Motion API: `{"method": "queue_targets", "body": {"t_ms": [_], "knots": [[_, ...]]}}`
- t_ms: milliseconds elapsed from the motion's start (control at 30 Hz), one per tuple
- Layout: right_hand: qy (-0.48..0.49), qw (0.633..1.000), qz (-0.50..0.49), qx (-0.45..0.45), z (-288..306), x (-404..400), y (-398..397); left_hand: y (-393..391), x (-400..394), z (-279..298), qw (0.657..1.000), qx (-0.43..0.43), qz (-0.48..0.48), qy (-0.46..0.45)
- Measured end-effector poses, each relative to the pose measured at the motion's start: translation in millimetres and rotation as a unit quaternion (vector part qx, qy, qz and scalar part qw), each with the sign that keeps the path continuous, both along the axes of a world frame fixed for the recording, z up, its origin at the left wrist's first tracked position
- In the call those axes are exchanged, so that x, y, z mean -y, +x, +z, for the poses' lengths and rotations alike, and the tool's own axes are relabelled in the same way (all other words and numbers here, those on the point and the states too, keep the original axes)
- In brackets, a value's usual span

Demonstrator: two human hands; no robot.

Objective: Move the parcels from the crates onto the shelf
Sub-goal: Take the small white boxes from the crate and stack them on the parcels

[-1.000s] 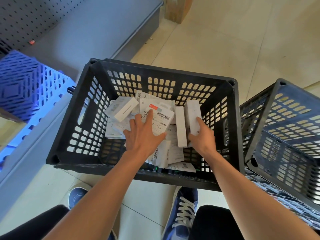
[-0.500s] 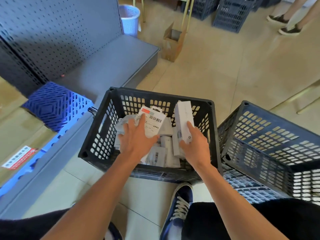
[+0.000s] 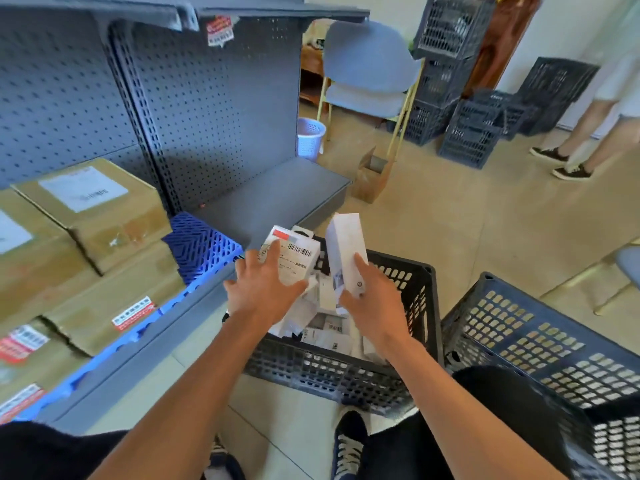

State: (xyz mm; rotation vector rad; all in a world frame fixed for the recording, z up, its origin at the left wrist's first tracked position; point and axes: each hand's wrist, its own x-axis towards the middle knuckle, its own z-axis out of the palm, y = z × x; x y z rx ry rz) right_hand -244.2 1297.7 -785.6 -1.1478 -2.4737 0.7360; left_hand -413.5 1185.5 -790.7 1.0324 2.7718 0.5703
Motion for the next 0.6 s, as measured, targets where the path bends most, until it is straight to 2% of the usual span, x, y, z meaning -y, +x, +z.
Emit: {"method": "queue_targets", "body": {"t_ms": [233, 600], "knots": [[0.022, 0.996, 0.079, -0.035, 39.7, 25.4, -30.9, -12.4, 52.7, 20.6, 0.995, -0.008, 0.081, 0.058], [-0.020, 0.974, 0.195, -0.109, 62.7, 112.4, -98.5, -38.3, 178.8, 71.5, 0.972, -0.069, 0.217, 0.051]]}}
